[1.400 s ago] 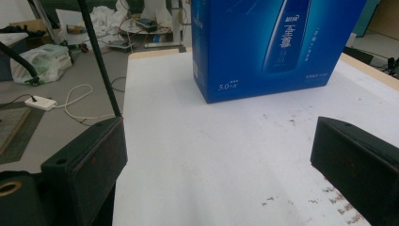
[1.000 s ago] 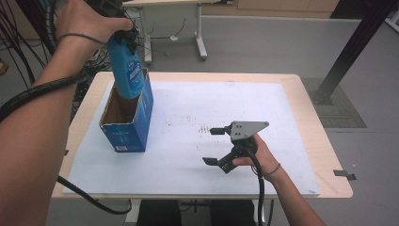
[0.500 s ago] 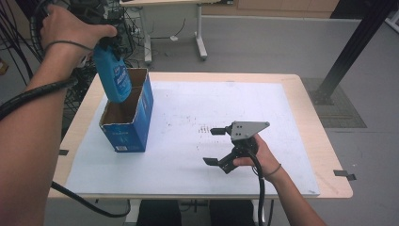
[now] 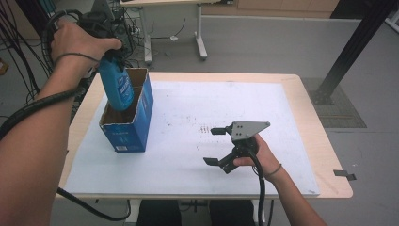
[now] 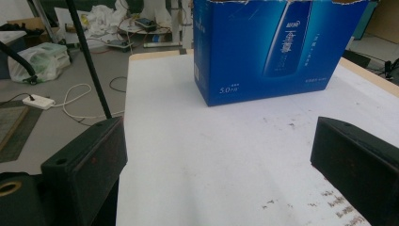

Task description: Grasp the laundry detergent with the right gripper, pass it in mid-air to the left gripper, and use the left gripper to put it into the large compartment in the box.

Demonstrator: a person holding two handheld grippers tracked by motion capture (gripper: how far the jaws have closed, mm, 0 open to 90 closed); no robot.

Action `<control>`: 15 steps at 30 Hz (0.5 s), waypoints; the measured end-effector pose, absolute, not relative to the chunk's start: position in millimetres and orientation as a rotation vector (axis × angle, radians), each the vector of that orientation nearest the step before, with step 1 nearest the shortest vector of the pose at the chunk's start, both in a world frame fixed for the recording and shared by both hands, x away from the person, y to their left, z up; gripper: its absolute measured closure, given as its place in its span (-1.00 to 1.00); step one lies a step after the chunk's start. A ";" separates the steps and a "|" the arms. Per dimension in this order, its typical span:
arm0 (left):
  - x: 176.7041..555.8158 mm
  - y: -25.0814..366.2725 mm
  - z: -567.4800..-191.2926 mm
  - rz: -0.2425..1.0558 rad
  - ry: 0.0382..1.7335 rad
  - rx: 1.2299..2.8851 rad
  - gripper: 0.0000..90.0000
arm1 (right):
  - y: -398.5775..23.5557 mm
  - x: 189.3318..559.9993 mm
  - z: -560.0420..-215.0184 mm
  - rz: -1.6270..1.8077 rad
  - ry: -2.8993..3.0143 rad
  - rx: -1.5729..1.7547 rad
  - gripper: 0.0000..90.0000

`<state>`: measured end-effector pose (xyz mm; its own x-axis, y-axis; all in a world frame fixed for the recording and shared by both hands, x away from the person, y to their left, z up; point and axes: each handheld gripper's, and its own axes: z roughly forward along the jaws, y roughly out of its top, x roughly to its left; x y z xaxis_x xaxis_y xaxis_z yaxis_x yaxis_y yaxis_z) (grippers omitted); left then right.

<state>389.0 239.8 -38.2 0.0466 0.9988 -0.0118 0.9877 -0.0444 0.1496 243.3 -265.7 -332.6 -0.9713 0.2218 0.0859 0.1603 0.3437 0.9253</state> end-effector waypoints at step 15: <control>398.5 239.8 -74.7 0.099 2.125 2.207 -0.17 | -265.4 243.7 -334.1 1.730 2.532 0.362 -0.92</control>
